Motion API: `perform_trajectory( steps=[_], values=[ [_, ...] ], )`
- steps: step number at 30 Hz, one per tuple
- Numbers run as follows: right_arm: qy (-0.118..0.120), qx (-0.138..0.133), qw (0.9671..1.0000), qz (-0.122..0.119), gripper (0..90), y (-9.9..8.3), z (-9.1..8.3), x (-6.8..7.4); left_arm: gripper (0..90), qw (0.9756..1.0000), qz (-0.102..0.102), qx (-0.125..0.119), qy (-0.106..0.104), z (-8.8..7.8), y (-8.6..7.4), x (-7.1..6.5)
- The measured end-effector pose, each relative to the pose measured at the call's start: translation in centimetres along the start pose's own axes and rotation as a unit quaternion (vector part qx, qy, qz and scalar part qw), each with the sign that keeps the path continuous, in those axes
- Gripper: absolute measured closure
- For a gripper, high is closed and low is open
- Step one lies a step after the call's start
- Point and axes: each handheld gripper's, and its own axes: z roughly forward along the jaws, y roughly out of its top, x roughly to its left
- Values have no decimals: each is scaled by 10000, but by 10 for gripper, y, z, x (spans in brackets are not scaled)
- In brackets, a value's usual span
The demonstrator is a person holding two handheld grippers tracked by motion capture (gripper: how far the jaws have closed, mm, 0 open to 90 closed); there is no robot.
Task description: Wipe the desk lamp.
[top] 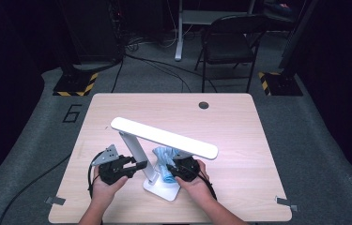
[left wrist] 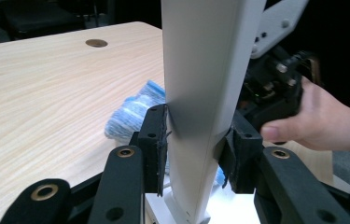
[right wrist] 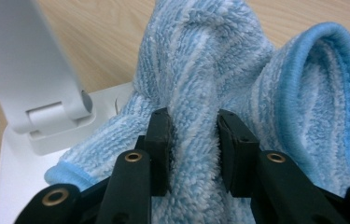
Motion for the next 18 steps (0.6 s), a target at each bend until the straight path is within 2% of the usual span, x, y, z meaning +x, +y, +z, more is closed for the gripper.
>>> perform_trajectory(
  steps=[1,11,15,18],
  values=[
    [-22,-1,10000,68,672,-1,-1,2,653,10000,-8,5,44,0,0,0],
    [17,-4,10000,-24,672,-9,-7,11,716,9995,-201,-28,229,1,3,5],
    [35,27,9999,-130,670,-11,-10,16,729,9995,-277,-99,97,2,2,8],
    [82,66,9999,1,670,-13,-13,20,737,9997,-238,-51,-27,2,3,12]
  ],
)
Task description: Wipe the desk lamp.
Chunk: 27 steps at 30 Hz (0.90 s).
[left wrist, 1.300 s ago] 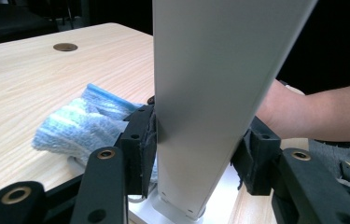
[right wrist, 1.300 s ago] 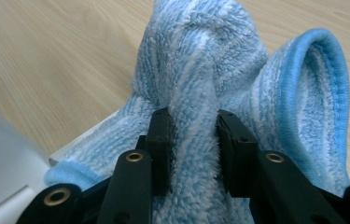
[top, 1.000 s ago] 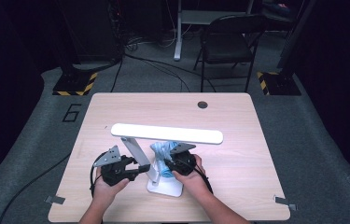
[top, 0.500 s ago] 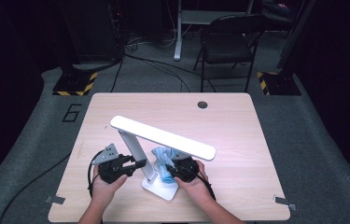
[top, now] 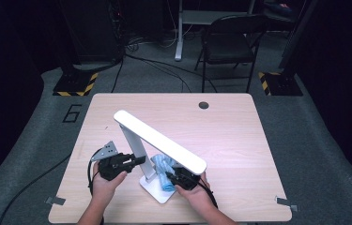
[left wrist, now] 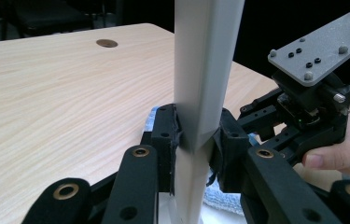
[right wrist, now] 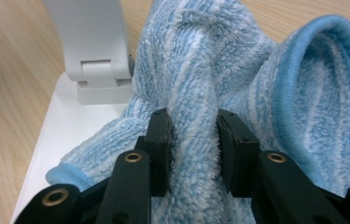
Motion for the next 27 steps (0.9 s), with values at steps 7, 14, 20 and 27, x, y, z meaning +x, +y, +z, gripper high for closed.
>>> perform_trajectory(
  steps=[7,14,20,27],
  values=[
    [63,-85,9999,13,671,5,-11,1,754,9995,-22,-36,-326,6,1,7],
    [22,-186,9998,-119,670,14,-7,-2,763,9991,127,54,-405,11,4,6],
    [-99,-30,9995,-296,640,11,6,1,757,9995,143,33,-268,11,4,3],
    [-167,-271,9994,-155,540,10,5,2,711,9993,249,177,-191,15,5,-1]
  ],
)
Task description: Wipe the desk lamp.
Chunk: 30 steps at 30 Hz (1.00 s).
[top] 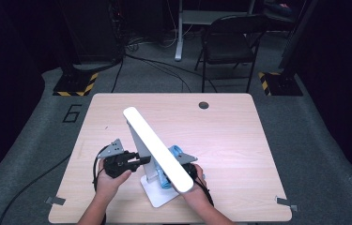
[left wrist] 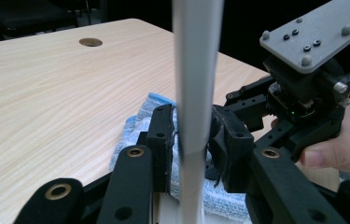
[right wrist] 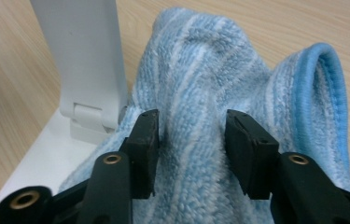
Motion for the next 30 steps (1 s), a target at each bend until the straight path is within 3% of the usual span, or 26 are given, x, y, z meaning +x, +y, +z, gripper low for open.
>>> perform_trajectory(
  steps=[2,6,12,17,20,24,26,30],
  values=[
    [15,4,10000,9,532,0,2,1,747,10000,52,59,49,0,1,-1],
    [-75,73,9999,-90,611,-3,5,2,754,10000,-11,4,65,0,0,-1],
    [-90,21,9995,-286,680,-4,6,-5,755,9999,-33,-37,98,0,-1,-2],
    [-260,-23,9988,-419,691,-5,5,-16,756,9999,-63,-78,130,0,-2,-2],
    [-447,10,9983,-366,695,-6,2,-28,757,9999,-78,-104,113,0,-3,-2],
    [-594,58,9982,-21,696,-6,1,-46,757,9998,-130,-143,111,0,-4,-3],
    [-625,105,9980,8,696,-4,0,-50,758,9997,-125,-150,118,0,-4,-3],
    [-623,101,9980,-98,696,1,-1,-44,757,9997,-101,-150,133,0,-5,-4]
  ],
)
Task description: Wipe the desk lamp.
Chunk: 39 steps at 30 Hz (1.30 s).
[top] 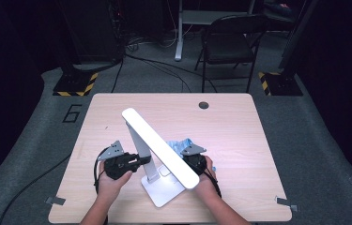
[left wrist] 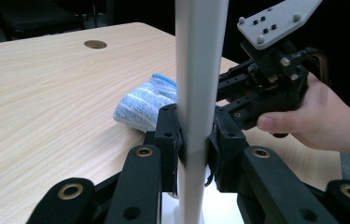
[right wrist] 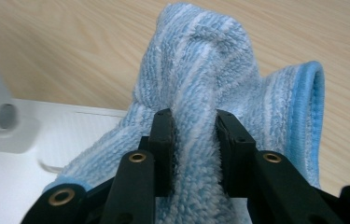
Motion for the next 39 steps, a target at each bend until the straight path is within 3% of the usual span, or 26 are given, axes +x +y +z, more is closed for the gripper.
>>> perform_trajectory(
  steps=[2,4,6,8,9,11,18,22,25,30,32,34,37,39],
  values=[
    [149,-24,9999,69,695,1,0,8,757,10000,6,-2,5,0,0,0],
    [270,-63,9996,-108,694,1,0,18,757,10000,-2,-9,9,0,0,0],
    [434,-91,9990,-109,692,1,-2,30,757,10000,7,-10,21,0,0,-1],
    [577,-103,9983,45,691,2,-3,42,757,10000,8,10,4,0,0,0],
    [623,-91,9980,-28,691,2,-3,47,757,10000,-2,8,1,0,0,0],
    [468,-81,9986,-212,695,1,1,54,758,10000,-11,16,-13,0,0,0],
    [428,-120,9986,-279,703,1,7,45,758,10000,-36,-1,-39,-1,-1,1],
    [343,-100,9991,-221,705,1,9,34,757,10000,2,17,-28,-1,-1,1],
    [204,-114,9994,-240,706,0,10,18,757,10000,-34,1,-27,-1,-1,1],
    [-11,9,10000,79,706,2,10,-3,757,10000,-33,-12,36,0,-1,0],
    [-75,53,9999,46,706,4,10,-6,758,10000,-56,-2,12,0,0,0],
    [-59,65,9999,147,706,5,9,-5,758,10000,-69,-8,13,0,0,-1],
    [213,15,9995,223,703,5,8,5,758,10000,-70,-9,23,0,0,-1],
    [307,-27,9995,35,700,6,7,17,758,10000,-71,-7,26,0,0,-1]
  ],
)
